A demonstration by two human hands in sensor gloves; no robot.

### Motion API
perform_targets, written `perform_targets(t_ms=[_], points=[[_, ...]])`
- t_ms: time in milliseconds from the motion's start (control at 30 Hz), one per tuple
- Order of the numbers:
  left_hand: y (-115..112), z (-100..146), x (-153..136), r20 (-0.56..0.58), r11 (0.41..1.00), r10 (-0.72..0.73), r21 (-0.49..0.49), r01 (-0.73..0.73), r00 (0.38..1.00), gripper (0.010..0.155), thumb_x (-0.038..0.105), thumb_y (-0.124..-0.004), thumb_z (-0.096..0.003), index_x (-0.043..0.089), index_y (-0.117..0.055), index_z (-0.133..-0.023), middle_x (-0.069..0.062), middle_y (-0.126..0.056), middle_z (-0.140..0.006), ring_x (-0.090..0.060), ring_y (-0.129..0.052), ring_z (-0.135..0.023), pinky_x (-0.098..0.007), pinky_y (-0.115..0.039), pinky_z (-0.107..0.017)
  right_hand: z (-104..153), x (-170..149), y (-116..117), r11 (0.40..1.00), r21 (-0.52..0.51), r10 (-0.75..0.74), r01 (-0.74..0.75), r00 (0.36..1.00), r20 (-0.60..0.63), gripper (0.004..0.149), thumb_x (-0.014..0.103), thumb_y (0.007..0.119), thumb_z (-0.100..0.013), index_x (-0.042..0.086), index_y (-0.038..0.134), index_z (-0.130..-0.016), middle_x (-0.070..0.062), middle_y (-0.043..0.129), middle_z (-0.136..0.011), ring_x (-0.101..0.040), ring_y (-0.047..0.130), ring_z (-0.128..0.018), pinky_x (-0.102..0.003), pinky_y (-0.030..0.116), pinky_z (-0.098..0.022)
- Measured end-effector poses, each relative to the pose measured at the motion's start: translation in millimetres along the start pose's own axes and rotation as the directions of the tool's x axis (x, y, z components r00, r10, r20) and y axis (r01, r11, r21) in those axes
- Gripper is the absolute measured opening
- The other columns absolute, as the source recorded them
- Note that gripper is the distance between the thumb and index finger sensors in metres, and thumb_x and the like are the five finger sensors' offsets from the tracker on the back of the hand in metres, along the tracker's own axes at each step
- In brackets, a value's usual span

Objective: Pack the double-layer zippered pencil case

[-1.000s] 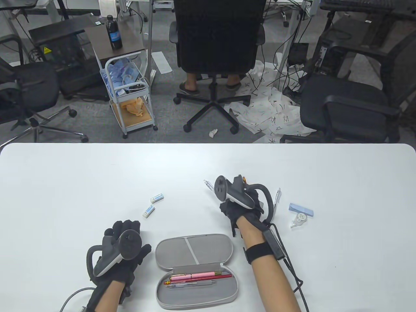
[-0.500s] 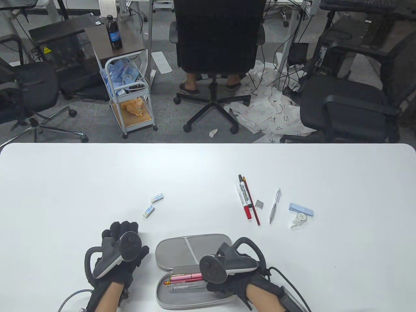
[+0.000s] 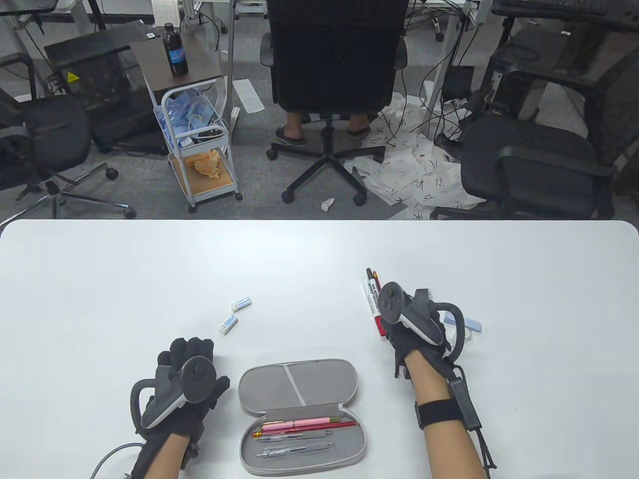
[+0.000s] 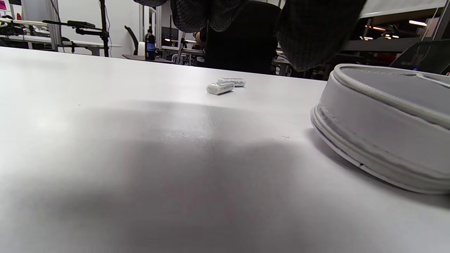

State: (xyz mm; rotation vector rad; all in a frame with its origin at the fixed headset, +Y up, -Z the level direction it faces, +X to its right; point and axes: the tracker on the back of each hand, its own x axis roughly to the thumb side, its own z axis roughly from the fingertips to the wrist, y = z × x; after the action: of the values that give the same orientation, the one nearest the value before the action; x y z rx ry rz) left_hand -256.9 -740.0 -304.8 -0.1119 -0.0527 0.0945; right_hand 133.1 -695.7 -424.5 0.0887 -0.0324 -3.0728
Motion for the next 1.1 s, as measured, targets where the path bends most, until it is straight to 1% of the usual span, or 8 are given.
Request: perform_targets(t_ms=[67, 167, 233, 367, 467, 600, 767, 1100], points=[[-1, -2, -1, 0.001, 1.000, 0.004, -0.003, -0.004, 1.000, 0.083, 0.051, -0.084, -0.0533, 0.012, -0.050, -0.118, -0.019, -0.052, -0.121, -0.050, -0.038, -0.107, -0.061, -0.032, -0.073, -12, 9, 12, 0.997, 0.049, 0.064, -0.063, 0.998, -0.009, 0.041, 0.045, 0.085, -0.043, 0.035, 0.085, -0.083, 0.007, 0.093, -0.079, -0.018, 0.091, -0.068, -0.038, 0.079, -0.056], [-2, -3, -2, 0.003, 1.000, 0.020, -0.007, -0.019, 1.000, 0.083, 0.051, -0.084, -0.0534, 0.012, -0.051, -0.118, -0.019, -0.052, -0.122, -0.050, -0.038, -0.108, -0.061, -0.032, -0.073, -20, 22, 25, 0.991, 0.124, 0.047, -0.045, 0.999, -0.020, 0.044, 0.045, 0.085, -0.043, 0.033, 0.084, -0.085, 0.005, 0.091, -0.081, -0.020, 0.089, -0.070, -0.038, 0.078, -0.057], [-2, -3, -3, 0.004, 0.999, 0.039, -0.006, -0.039, 0.999, 0.082, 0.051, -0.084, -0.0535, 0.012, -0.051, -0.118, -0.019, -0.052, -0.121, -0.051, -0.038, -0.107, -0.061, -0.032, -0.073, -22, 29, 28, 0.991, 0.116, 0.066, -0.063, 0.997, -0.027, 0.044, 0.045, 0.085, -0.044, 0.032, 0.084, -0.085, 0.003, 0.091, -0.081, -0.021, 0.089, -0.070, -0.038, 0.078, -0.056], [-3, -4, -3, 0.008, 0.998, 0.055, -0.019, -0.055, 0.998, 0.083, 0.050, -0.085, -0.0536, 0.012, -0.050, -0.118, -0.019, -0.049, -0.122, -0.051, -0.034, -0.107, -0.062, -0.031, -0.073, -27, 34, 26, 0.987, 0.086, 0.136, -0.132, 0.990, -0.038, 0.047, 0.046, 0.084, -0.043, 0.032, 0.082, -0.088, 0.003, 0.088, -0.083, -0.021, 0.087, -0.071, -0.038, 0.077, -0.058], [-2, -4, -3, 0.011, 0.998, 0.060, -0.016, -0.059, 0.998, 0.083, 0.050, -0.084, -0.0537, 0.012, -0.050, -0.118, -0.019, -0.049, -0.122, -0.051, -0.033, -0.107, -0.062, -0.030, -0.073, -30, 34, 29, 0.986, 0.125, 0.116, -0.112, 0.993, -0.029, 0.051, 0.047, 0.084, -0.044, 0.030, 0.078, -0.091, 0.000, 0.083, -0.088, -0.024, 0.082, -0.076, -0.042, 0.073, -0.061], [-2, -5, -3, 0.015, 0.998, 0.063, -0.016, -0.062, 0.998, 0.082, 0.050, -0.084, -0.0538, 0.012, -0.050, -0.118, -0.019, -0.048, -0.123, -0.051, -0.033, -0.107, -0.062, -0.030, -0.073, -32, 35, 34, 0.979, 0.145, 0.148, -0.142, 0.988, -0.033, 0.052, 0.047, 0.084, -0.043, 0.029, 0.078, -0.092, 0.000, 0.083, -0.088, -0.024, 0.081, -0.076, -0.042, 0.072, -0.062], [-3, -5, -5, 0.016, 0.997, 0.075, -0.018, -0.074, 0.997, 0.082, 0.049, -0.084, -0.0539, 0.013, -0.050, -0.118, -0.019, -0.046, -0.123, -0.051, -0.030, -0.107, -0.061, -0.029, -0.073, -32, 36, 36, 0.985, 0.140, 0.114, -0.103, 0.991, -0.069, 0.050, 0.046, 0.083, -0.044, 0.028, 0.080, -0.090, -0.001, 0.084, -0.086, -0.024, 0.082, -0.075, -0.043, 0.072, -0.062], [-1, -4, -4, 0.010, 0.998, 0.063, -0.017, -0.063, 0.998, 0.081, 0.049, -0.084, -0.0541, 0.012, -0.050, -0.118, -0.019, -0.045, -0.123, -0.051, -0.028, -0.107, -0.061, -0.028, -0.073, -33, 43, 38, 0.975, 0.138, 0.184, -0.177, 0.982, -0.043, 0.047, 0.049, 0.084, -0.043, 0.028, 0.085, -0.084, 0.001, 0.086, -0.081, -0.023, 0.083, -0.073, -0.042, 0.072, -0.061]])
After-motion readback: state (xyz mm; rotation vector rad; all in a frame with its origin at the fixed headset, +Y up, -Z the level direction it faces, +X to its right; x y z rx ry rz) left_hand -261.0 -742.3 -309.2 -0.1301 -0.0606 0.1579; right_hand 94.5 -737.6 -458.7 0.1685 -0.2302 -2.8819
